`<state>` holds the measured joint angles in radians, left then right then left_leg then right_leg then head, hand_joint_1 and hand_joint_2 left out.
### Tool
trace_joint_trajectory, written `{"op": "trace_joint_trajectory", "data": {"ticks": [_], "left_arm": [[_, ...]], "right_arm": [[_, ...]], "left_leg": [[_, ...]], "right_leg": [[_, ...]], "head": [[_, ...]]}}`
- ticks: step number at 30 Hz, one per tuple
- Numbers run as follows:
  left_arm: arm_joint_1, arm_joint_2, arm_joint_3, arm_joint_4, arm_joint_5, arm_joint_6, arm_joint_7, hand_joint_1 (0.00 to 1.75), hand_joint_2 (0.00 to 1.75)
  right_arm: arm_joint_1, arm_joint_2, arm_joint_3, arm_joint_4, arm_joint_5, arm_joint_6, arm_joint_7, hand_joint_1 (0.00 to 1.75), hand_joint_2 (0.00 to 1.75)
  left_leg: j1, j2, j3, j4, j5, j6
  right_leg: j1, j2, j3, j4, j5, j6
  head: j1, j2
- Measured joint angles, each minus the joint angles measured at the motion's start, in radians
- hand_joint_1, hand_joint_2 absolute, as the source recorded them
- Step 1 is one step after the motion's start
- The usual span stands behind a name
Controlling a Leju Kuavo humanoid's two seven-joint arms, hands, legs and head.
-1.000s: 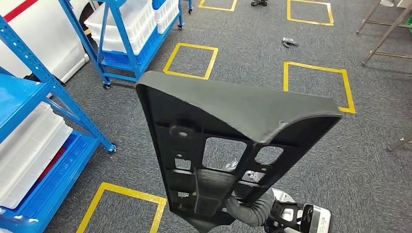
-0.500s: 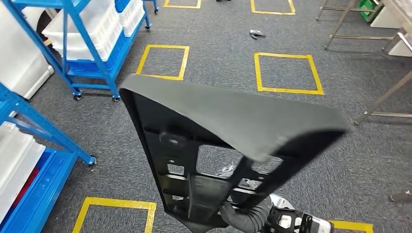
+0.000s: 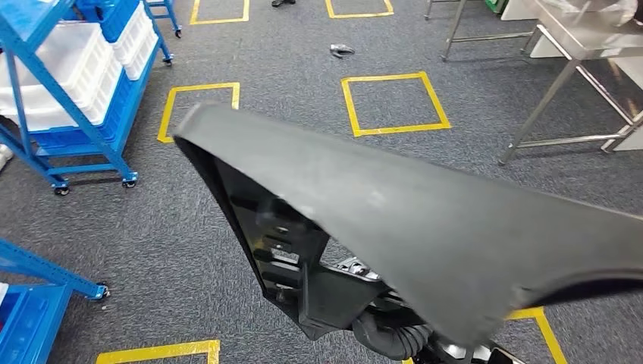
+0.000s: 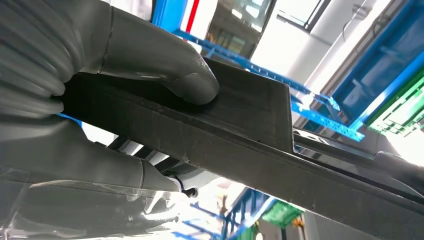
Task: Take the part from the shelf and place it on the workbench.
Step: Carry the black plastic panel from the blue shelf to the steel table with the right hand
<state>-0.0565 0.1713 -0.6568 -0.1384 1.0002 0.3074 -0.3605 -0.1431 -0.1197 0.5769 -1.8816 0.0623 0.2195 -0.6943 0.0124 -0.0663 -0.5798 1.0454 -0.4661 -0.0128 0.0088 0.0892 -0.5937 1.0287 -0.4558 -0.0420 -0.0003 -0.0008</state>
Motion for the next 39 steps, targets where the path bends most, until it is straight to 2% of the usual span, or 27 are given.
{"op": "trace_joint_trajectory", "data": {"ticks": [1, 2, 4, 6, 8, 9, 10, 11, 12, 13, 15, 17, 19, 20, 22, 24, 25, 26, 27, 28, 30, 32, 33, 34, 35, 37, 39], "left_arm": [[-0.001, 0.005, -0.003, 0.0, -0.002, -0.003, 0.001, 0.0, 1.75], [-0.003, 0.009, -0.006, 0.0, -0.004, -0.005, 0.001, 0.0, 1.75], [-0.006, 0.015, -0.012, 0.0, -0.008, -0.01, 0.002, 0.0, 1.75], [-0.01, 0.017, -0.018, 0.0, -0.006, -0.012, 0.002, 0.0, 1.75], [-0.011, 0.016, -0.021, 0.0, 0.0, -0.013, 0.002, 0.0, 1.75], [-0.01, 0.016, -0.022, 0.0, 0.003, -0.013, 0.002, 0.0, 1.75], [-0.009, 0.015, -0.023, 0.0, 0.005, -0.013, 0.002, 0.0, 1.75], [-0.008, 0.015, -0.024, 0.0, 0.006, -0.012, 0.001, 0.0, 1.75], [-0.008, 0.014, -0.025, 0.0, 0.006, -0.012, 0.001, 0.0, 1.75], [-0.009, 0.013, -0.026, 0.0, 0.009, -0.012, 0.0, 0.0, 1.75], [-0.01, 0.011, -0.026, 0.0, 0.019, -0.012, -0.006, 0.0, 1.75], [-0.009, 0.009, -0.026, 0.0, 0.034, -0.013, -0.016, 0.0, 1.75], [-0.01, 0.007, -0.026, 0.0, 0.043, -0.015, -0.024, 0.0, 1.75], [-0.011, 0.006, -0.026, 0.0, 0.046, -0.017, -0.025, 0.0, 1.75], [-0.012, 0.004, -0.026, 0.0, 0.049, -0.02, -0.024, 0.0, 1.75], [-0.008, 0.003, -0.026, 0.0, 0.055, -0.023, -0.021, 0.0, 1.75], [-0.005, 0.003, -0.026, 0.0, 0.057, -0.025, -0.018, 0.0, 1.75], [-0.003, 0.003, -0.026, 0.0, 0.059, -0.025, -0.015, 0.0, 1.75], [-0.001, 0.002, -0.026, 0.0, 0.06, -0.024, -0.011, 0.0, 1.75], [-0.001, 0.001, -0.026, 0.0, 0.061, -0.022, -0.006, 0.0, 1.75], [-0.001, 0.0, -0.027, 0.001, 0.063, -0.018, 0.002, 0.0, 1.75], [0.0, -0.003, -0.027, 0.002, 0.064, -0.017, 0.007, 0.0, 1.75], [0.0, -0.006, -0.028, 0.002, 0.063, -0.018, 0.009, 0.0, 1.75], [0.0, -0.009, -0.028, 0.002, 0.062, -0.019, 0.009, 0.0, 1.75], [0.0, -0.013, -0.029, 0.002, 0.06, -0.021, 0.009, 0.0, 1.75], [0.0, -0.021, -0.034, 0.002, 0.056, -0.024, 0.007, 0.0, 1.75], [0.004, -0.027, -0.04, 0.002, 0.055, -0.028, 0.005, 0.0, 1.75]], "right_arm": [[-0.001, -0.001, 0.0, -0.002, 0.002, -0.004, 0.0, 1.71, 1.75], [-0.002, -0.002, 0.0, -0.002, 0.005, -0.008, 0.0, 1.71, 1.75], [-0.002, -0.004, 0.002, -0.004, 0.019, -0.017, 0.0, 1.71, 1.75], [-0.006, -0.006, 0.007, -0.006, 0.039, -0.024, 0.004, 1.71, 1.75], [-0.011, -0.007, 0.019, -0.007, 0.058, -0.029, 0.009, 1.71, 1.75], [-0.013, -0.007, 0.025, -0.006, 0.065, -0.031, 0.011, 1.71, 1.75], [-0.012, -0.007, 0.03, -0.005, 0.07, -0.033, 0.012, 1.71, 1.75], [-0.011, -0.007, 0.034, -0.003, 0.072, -0.035, 0.012, 1.71, 1.75], [-0.011, -0.007, 0.036, -0.002, 0.073, -0.036, 0.012, 1.71, 1.75], [-0.011, -0.007, 0.039, -0.001, 0.073, -0.037, 0.012, 1.71, 1.75], [-0.014, -0.007, 0.045, 0.0, 0.073, -0.036, 0.012, 1.71, 1.75], [-0.021, -0.007, 0.05, 0.002, 0.073, -0.032, 0.013, 1.71, 1.75], [-0.027, -0.007, 0.055, 0.007, 0.071, -0.028, 0.016, 1.71, 1.75], [-0.029, -0.007, 0.058, 0.009, 0.069, -0.028, 0.019, 1.71, 1.75], [-0.032, -0.006, 0.061, 0.014, 0.064, -0.032, 0.022, 1.71, 1.75], [-0.035, -0.006, 0.062, 0.02, 0.06, -0.036, 0.023, 1.71, 1.75], [-0.035, -0.006, 0.062, 0.023, 0.059, -0.038, 0.025, 1.71, 1.75], [-0.035, -0.006, 0.062, 0.026, 0.058, -0.038, 0.03, 1.71, 1.75], [-0.035, -0.006, 0.062, 0.029, 0.056, -0.037, 0.036, 1.71, 1.75], [-0.035, -0.006, 0.062, 0.031, 0.055, -0.037, 0.044, 1.71, 1.75], [-0.037, -0.005, 0.063, 0.035, 0.053, -0.035, 0.056, 1.71, 1.75], [-0.039, -0.005, 0.063, 0.041, 0.052, -0.036, 0.06, 1.71, 1.75], [-0.038, -0.005, 0.063, 0.045, 0.051, -0.036, 0.061, 1.71, 1.75], [-0.037, -0.005, 0.063, 0.049, 0.05, -0.036, 0.06, 1.71, 1.75], [-0.035, -0.006, 0.063, 0.053, 0.049, -0.037, 0.058, 1.71, 1.75], [-0.032, -0.007, 0.063, 0.062, 0.049, -0.039, 0.054, 1.71, 1.75], [-0.028, -0.007, 0.063, 0.072, 0.05, -0.04, 0.05, 1.71, 1.75]], "left_leg": [[-0.001, -0.015, 0.008, -0.023, 0.004, 0.002], [-0.002, -0.015, 0.011, -0.028, 0.002, 0.003], [-0.003, 0.005, 0.015, -0.035, 0.006, 0.01], [0.001, 0.027, 0.02, -0.047, 0.012, 0.021], [0.002, 0.05, 0.022, -0.053, 0.014, 0.028], [0.002, 0.063, 0.021, -0.053, 0.013, 0.029], [0.001, 0.075, 0.021, -0.052, 0.012, 0.029], [0.001, 0.088, 0.022, -0.052, 0.01, 0.028], [0.002, 0.099, 0.023, -0.051, 0.008, 0.026], [0.002, 0.11, 0.025, -0.05, 0.006, 0.023], [0.0, 0.127, 0.031, -0.047, -0.001, 0.014], [-0.003, 0.143, 0.035, -0.045, -0.007, 0.002], [-0.003, 0.158, 0.039, -0.046, -0.011, -0.01], [-0.001, 0.154, 0.04, -0.041, -0.017, -0.016], [0.005, 0.119, 0.016, 0.021, -0.058, -0.022], [0.007, 0.083, -0.049, 0.158, -0.122, -0.025], [0.007, 0.077, -0.083, 0.221, -0.142, -0.026], [0.007, 0.075, -0.105, 0.255, -0.143, -0.026], [0.007, 0.073, -0.109, 0.25, -0.123, -0.024], [0.007, 0.07, -0.093, 0.204, -0.087, -0.022], [0.008, 0.037, -0.037, 0.062, -0.015, -0.015], [0.007, 0.007, -0.002, -0.018, 0.009, -0.009], [0.005, 0.004, 0.001, -0.024, 0.005, -0.006], [0.005, 0.013, 0.003, -0.027, 0.008, -0.002], [0.006, 0.023, 0.005, -0.031, 0.01, 0.004], [0.009, 0.044, 0.009, -0.042, 0.016, 0.018], [0.007, 0.066, 0.01, -0.045, 0.015, 0.025]], "right_leg": [[-0.002, 0.009, -0.004, 0.001, 0.001, 0.004], [-0.004, 0.018, -0.008, 0.002, 0.003, 0.009], [-0.008, 0.032, -0.011, 0.0, 0.005, 0.021], [-0.004, -0.004, -0.024, 0.029, -0.018, 0.031], [-0.005, -0.061, -0.074, 0.135, -0.08, 0.038], [-0.008, -0.073, -0.107, 0.203, -0.111, 0.042], [-0.012, -0.078, -0.132, 0.255, -0.127, 0.045], [-0.017, -0.081, -0.141, 0.274, -0.125, 0.049], [-0.02, -0.085, -0.129, 0.252, -0.104, 0.052], [-0.023, -0.094, -0.099, 0.195, -0.07, 0.054], [-0.021, -0.13, -0.027, 0.058, -0.021, 0.051], [-0.013, -0.145, 0.003, -0.002, -0.011, 0.042], [-0.011, -0.125, 0.002, -0.006, -0.009, 0.029], [-0.012, -0.116, 0.004, -0.009, -0.008, 0.023], [-0.015, -0.1, 0.01, -0.016, -0.004, 0.01], [-0.013, -0.084, 0.011, -0.015, -0.004, 0.004], [-0.012, -0.072, 0.011, -0.015, -0.005, 0.003], [-0.011, -0.06, 0.012, -0.013, -0.006, 0.002], [-0.009, -0.048, 0.013, -0.012, -0.007, 0.002], [-0.009, -0.036, 0.015, -0.009, -0.008, 0.002], [-0.008, -0.015, 0.015, -0.003, -0.013, 0.007], [-0.01, 0.005, 0.011, 0.001, -0.015, 0.017], [-0.012, 0.014, 0.008, 0.001, -0.014, 0.023], [-0.014, 0.021, 0.006, -0.001, -0.012, 0.03], [-0.014, 0.016, 0.005, 0.0, -0.014, 0.036], [-0.012, -0.024, -0.016, 0.043, -0.044, 0.046], [-0.014, -0.068, -0.073, 0.159, -0.106, 0.052]], "head": [[0.0, 0.0], [0.0, 0.0], [0.0, 0.0], [0.002, 0.0], [0.004, 0.0], [0.005, 0.0], [0.005, 0.0], [0.005, 0.0], [0.005, 0.0], [0.005, 0.0], [0.005, 0.0], [0.004, 0.0], [0.004, 0.0], [0.004, 0.0], [0.003, 0.0], [0.002, 0.0], [0.001, 0.0], [0.001, 0.0], [0.001, 0.0], [0.001, 0.0], [0.002, 0.0], [0.002, 0.0], [0.002, 0.0], [0.002, 0.0], [0.002, 0.0], [0.005, 0.0], [0.007, 0.0]]}}
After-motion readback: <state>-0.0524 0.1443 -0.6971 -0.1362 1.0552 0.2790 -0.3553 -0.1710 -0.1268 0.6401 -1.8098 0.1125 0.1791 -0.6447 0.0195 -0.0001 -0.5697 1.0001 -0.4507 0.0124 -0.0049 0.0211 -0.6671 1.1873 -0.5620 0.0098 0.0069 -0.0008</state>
